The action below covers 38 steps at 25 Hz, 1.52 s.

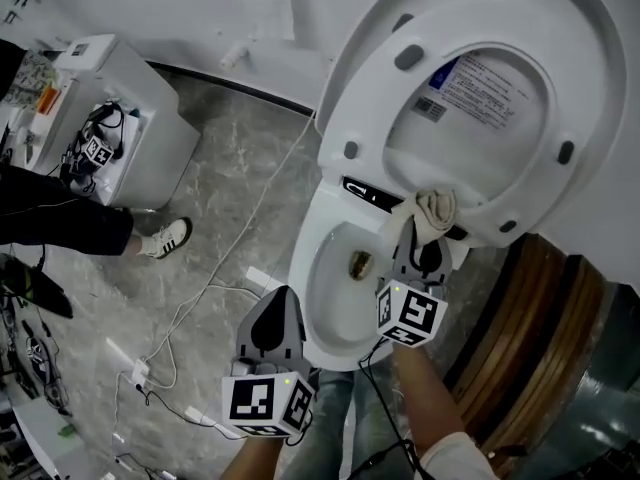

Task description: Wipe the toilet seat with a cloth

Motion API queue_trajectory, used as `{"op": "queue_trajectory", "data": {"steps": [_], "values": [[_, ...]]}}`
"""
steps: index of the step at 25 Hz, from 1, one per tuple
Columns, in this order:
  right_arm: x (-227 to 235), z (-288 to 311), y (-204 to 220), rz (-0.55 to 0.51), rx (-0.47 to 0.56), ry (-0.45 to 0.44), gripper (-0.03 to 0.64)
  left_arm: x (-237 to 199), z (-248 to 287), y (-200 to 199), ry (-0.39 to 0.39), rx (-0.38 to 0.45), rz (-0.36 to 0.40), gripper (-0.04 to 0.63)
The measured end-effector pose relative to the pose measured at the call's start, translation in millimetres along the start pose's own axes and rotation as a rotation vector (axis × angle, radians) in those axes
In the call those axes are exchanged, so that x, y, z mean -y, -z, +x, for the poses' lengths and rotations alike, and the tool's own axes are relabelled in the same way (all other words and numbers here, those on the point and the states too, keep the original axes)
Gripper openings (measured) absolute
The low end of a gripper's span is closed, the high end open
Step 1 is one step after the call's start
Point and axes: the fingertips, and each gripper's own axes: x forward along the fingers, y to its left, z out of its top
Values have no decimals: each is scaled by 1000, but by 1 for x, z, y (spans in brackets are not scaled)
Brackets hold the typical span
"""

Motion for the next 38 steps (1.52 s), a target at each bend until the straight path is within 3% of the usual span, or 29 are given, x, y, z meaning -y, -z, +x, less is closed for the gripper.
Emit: {"op": "queue_trajectory", "data": {"steps": [15,38], "values": [[-75,32,-9,-27,7,-93,100,-54,-22,1,-93,28,-73,9],[-118,48,-35,25,28,-166,100,-62,-23,-8,-114,36,-88,9]]}}
